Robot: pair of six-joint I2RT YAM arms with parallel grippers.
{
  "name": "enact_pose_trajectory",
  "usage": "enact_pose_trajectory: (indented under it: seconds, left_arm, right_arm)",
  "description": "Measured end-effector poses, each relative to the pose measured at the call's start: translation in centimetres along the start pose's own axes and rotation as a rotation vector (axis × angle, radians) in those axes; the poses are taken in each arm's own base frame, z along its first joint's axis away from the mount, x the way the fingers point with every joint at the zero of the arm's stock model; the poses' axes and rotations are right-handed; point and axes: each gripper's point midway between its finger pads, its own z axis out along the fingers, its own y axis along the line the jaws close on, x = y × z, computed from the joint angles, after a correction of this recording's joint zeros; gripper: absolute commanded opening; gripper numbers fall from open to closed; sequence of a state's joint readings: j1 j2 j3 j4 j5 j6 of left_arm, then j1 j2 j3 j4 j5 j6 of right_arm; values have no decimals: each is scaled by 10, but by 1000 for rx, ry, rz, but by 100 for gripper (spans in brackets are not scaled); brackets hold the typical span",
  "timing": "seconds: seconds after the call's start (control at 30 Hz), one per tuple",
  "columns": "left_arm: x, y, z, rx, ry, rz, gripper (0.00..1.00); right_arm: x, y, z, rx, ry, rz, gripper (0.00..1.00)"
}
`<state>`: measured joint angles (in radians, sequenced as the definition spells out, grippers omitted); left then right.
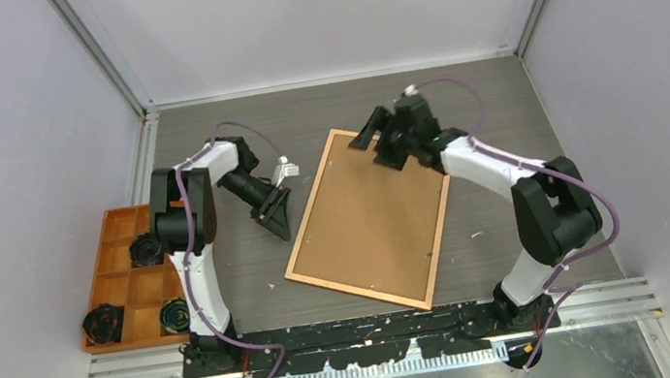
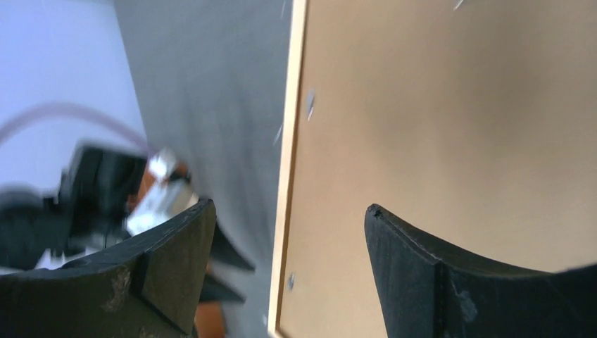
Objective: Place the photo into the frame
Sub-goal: Install the photo frame at the center of the board.
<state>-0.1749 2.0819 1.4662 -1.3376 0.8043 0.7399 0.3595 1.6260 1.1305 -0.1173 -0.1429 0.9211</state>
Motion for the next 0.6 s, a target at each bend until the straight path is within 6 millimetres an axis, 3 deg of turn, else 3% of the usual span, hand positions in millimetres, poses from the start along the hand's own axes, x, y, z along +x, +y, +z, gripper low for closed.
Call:
enact_pose_trajectory:
  seconds: [0.1,0.13,0.17,0.23,0.37,0.6]
  left_arm:
    - [5,5,10,27,17,-36,41]
    - [6,6,12,32,20,-42,40]
    - [7,5,14,39,23,-48,39]
    - [7,4,16,52,20,-62,37]
    - [5,5,19,65,9,-76,34]
    - [6,9,25,77,4,-109,30]
  right_arm:
    - [73,17,9,-59,160,-21,80]
    - [106,19,10,-71,231,-22,80]
    - [110,19,10,-72,240,-23,80]
    - [141,23,10,-81,303,-19,79]
    - [181,38,7,-125,370,-7,77]
    - [223,57,9,-186,430,2,75]
